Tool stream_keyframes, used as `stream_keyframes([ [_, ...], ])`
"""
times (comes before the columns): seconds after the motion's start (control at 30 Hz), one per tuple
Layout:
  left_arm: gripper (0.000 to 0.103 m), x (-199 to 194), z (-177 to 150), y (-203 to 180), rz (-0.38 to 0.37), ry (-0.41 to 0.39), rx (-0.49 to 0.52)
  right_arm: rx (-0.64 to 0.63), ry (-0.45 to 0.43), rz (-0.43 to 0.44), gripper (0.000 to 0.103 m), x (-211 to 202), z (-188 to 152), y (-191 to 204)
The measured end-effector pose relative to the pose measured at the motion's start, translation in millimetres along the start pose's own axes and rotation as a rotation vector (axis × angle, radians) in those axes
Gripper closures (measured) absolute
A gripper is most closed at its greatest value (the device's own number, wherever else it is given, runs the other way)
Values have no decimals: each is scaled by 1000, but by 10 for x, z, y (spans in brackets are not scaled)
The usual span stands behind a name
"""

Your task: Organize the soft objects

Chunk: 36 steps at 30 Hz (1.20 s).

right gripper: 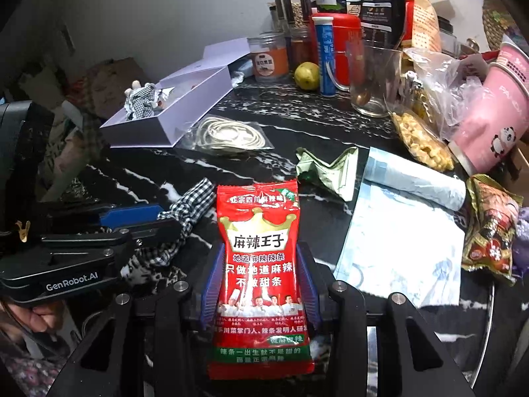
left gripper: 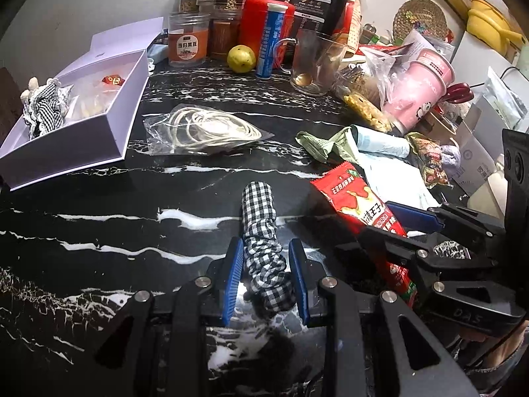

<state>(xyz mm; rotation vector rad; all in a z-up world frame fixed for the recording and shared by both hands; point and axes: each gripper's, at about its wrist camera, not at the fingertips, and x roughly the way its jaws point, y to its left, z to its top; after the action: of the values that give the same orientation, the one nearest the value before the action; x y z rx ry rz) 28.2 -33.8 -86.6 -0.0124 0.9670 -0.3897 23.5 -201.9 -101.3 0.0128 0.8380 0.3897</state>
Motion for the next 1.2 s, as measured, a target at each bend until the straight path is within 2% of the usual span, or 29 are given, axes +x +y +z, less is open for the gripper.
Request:
stream_keyframes([
  [0.13,75,62,-27,4,-5,31,-10,19,9,7,61,-26,-65,-17],
  [0.2,75,145,-28,43,-24,73,-37,28,14,5,60,-25,-78,-28],
  [0.27,74,155,-12,62,-41,71,-54,33,16,2,60,-36,-91,-35],
  [0.5,74,207,43,-60,49,78,21,43,20,2,60,-39,-111,-47],
  [0.6,74,213,31,-76,32,51,24,53,26,6,60,-23,-123,-70],
  [0.63,79,220,26,-82,40,44,28,56,27,5,60,-20,-128,-81],
  [0.7,80,223,17,-98,62,31,39,62,28,4,60,-19,-131,-101],
  [0.77,82,211,16,-83,50,27,20,69,27,6,60,-22,-135,-121],
  [1.2,82,-149,54,-87,25,-37,28,61,-19,31,60,-146,-45,-63],
])
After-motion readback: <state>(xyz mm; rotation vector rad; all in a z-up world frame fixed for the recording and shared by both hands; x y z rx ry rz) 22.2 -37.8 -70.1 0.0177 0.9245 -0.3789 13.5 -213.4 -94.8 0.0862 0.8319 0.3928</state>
